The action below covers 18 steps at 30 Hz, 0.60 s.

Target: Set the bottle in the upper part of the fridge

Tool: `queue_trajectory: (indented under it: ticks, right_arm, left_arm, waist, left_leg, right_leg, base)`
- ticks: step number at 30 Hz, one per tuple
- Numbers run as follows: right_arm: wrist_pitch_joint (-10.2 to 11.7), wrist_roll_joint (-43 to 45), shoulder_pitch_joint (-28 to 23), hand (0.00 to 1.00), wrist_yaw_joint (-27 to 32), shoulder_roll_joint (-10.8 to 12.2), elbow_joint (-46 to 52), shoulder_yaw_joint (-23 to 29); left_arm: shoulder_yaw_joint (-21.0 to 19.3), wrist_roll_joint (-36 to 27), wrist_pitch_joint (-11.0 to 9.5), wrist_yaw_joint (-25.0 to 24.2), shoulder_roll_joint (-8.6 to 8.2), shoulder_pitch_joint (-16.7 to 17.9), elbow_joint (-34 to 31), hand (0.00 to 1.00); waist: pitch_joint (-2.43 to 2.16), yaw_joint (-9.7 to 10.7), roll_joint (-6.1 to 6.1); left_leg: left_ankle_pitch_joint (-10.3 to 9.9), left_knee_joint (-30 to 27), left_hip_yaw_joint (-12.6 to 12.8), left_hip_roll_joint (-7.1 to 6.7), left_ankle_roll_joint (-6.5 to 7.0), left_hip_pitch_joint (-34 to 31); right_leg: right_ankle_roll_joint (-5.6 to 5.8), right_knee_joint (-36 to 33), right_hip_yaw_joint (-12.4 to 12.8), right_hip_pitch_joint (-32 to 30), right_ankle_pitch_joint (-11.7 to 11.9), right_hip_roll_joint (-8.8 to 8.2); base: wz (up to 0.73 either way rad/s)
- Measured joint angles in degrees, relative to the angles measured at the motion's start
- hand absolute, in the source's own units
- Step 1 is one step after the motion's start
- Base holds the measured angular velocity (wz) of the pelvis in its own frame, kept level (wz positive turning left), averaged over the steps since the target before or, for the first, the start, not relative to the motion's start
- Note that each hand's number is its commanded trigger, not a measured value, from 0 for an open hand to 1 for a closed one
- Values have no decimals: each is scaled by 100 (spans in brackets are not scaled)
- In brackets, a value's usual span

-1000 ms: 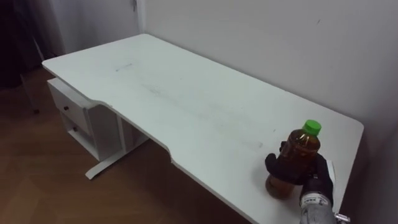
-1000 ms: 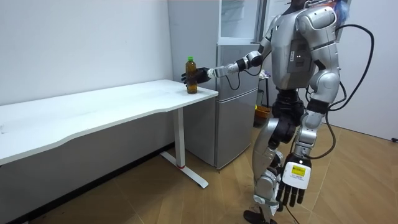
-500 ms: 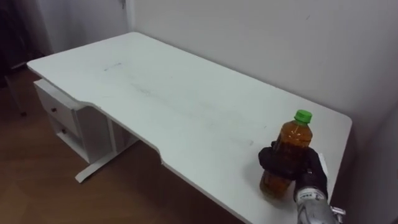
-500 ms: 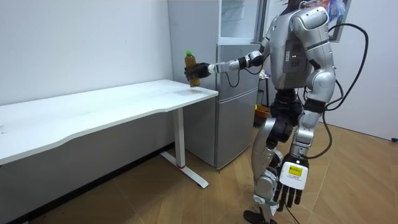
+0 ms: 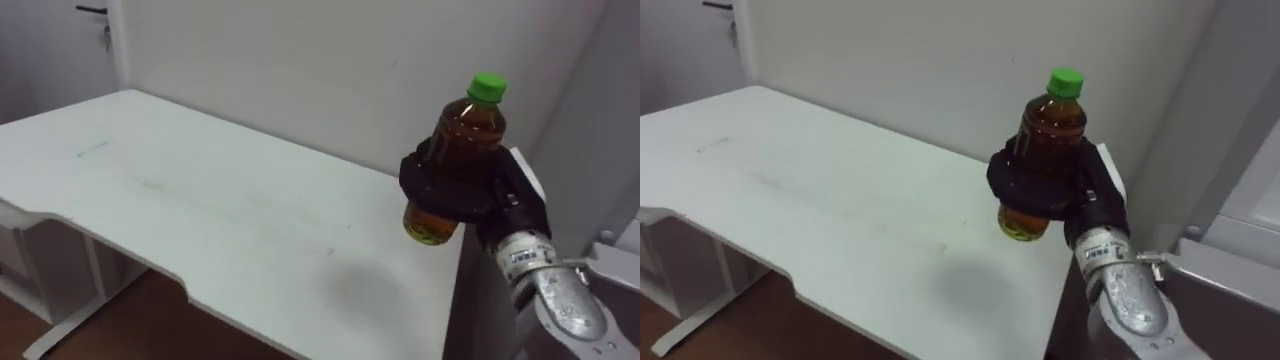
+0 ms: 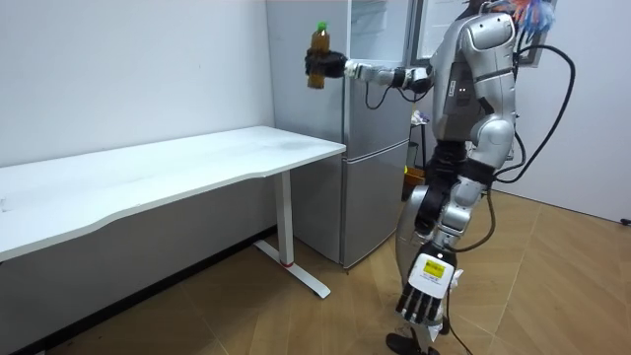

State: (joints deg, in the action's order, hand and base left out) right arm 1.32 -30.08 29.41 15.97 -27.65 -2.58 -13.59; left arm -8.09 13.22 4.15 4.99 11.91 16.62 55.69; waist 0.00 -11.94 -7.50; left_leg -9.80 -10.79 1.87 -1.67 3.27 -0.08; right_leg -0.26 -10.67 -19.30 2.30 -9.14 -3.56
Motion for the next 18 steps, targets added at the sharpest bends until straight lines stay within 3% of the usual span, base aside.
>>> queue_trajectory:
  ticks: [3,5,8,15,16,18]
  right_arm:
    - [-3,285,0,100,10,-78,341,345]
    - [-2,373,0,100,24,-340,575,578]
    - [4,369,0,100,22,-593,658,844]
    - [-10,378,1,100,39,-694,814,1387]
    - [-11,382,0,100,34,-785,824,1484]
    - [-11,429,0,100,38,-916,824,1657]
  left_arm:
    - [-168,41,-47,0,-18,131,1,0]
    - [-269,50,-52,22,-11,219,-9,0]
    - [-314,104,-53,95,-13,308,-9,0]
    - [-326,96,-53,94,-7,439,-47,0]
    - [-341,98,-56,82,-7,431,-48,0]
    - [-392,101,-70,61,-10,417,-43,0]
  waist:
    - [-63,207,80]
    - [-47,296,136]
    - [-67,427,119]
    - [-59,796,161]
    - [-83,852,139]
    - [-67,869,191]
  left_leg:
    - [-22,16,34,6,3,94]
    - [-23,22,38,4,5,185]
    - [-23,15,45,14,0,241]
    - [-31,-16,77,20,-4,279]
    - [-31,-21,85,20,-3,281]
    - [-47,-21,182,42,4,340]
  right_leg:
    - [1,-1,41,91,8,38]
    - [4,2,30,176,9,33]
    - [-6,0,60,226,15,15]
    - [-9,-14,102,258,26,29]
    - [-8,-26,103,254,26,47]
    - [-7,-27,188,244,35,62]
  base:
    - [-5]
    - [0]
    - [-1]
    - [-2]
    - [-7]
    - [-19]
